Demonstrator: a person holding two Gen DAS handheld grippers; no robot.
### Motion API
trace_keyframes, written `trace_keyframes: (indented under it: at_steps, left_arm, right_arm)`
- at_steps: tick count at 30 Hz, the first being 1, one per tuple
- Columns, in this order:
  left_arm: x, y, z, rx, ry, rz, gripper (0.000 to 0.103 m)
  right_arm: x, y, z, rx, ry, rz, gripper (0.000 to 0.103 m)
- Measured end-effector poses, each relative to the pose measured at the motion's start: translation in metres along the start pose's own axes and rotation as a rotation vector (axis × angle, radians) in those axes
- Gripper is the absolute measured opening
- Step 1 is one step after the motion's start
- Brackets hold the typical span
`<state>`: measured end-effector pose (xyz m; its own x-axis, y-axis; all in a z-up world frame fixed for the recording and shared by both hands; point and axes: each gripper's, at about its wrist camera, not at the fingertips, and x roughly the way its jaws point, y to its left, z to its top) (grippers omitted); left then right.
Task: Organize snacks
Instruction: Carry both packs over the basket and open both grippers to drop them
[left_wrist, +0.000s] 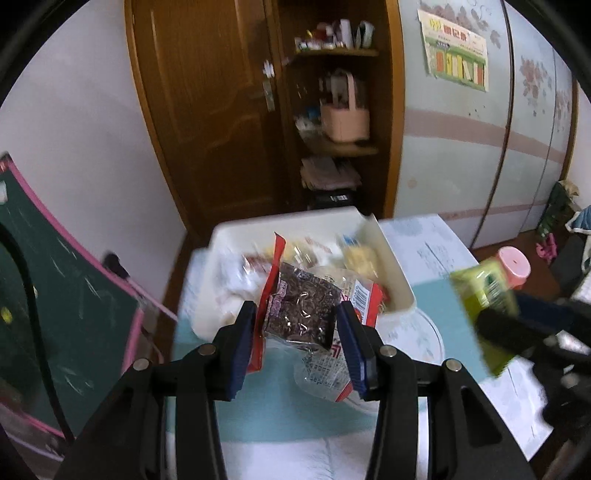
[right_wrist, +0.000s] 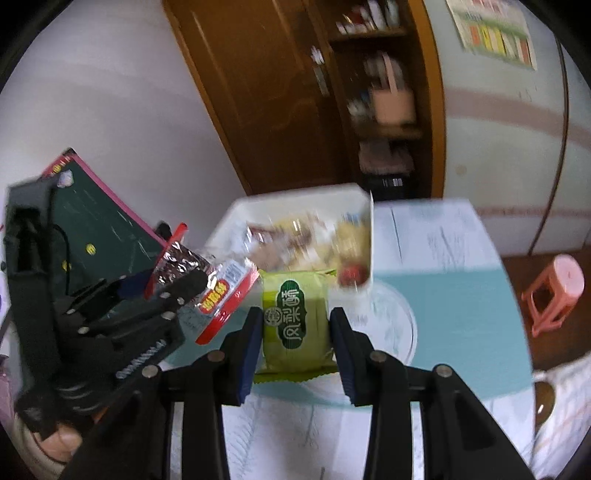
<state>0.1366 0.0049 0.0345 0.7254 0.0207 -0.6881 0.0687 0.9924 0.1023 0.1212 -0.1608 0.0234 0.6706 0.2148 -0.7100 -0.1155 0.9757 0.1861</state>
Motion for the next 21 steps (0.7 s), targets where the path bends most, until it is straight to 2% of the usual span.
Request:
trace_keyframes:
  at_steps: [6, 9, 12, 15, 20, 21]
  left_arm:
    - [-0.016, 0.019, 0.057, 0.011, -0.061, 0.039, 0.043]
    - [-0.012, 0.022, 0.079, 0.010, -0.101, 0.070, 0.043]
    - [0.003, 0.026, 0.097, -0.016, -0.105, 0.069, 0.043]
    - [0.029, 0.028, 0.108, -0.030, -0.095, 0.099, 0.043]
    - [0.082, 0.029, 0.108, -0.039, -0.027, 0.115, 0.044]
    - [0.090, 0.029, 0.107, -0.036, -0.018, 0.113, 0.049]
  right_arm:
    - [-0.019, 0.026, 0.068, -0.088, -0.112, -0.050, 0.038]
    - [-0.012, 0.033, 0.097, -0.095, -0.134, -0.068, 0.038]
    - [0.006, 0.034, 0.119, -0.090, -0.147, -0.096, 0.038]
    - [0.032, 0.030, 0.129, -0.095, -0.119, -0.130, 0.038]
    - [0.086, 0.016, 0.129, -0.105, -0.025, -0.172, 0.038]
    - [0.095, 0.014, 0.127, -0.108, -0.006, -0.169, 0.038]
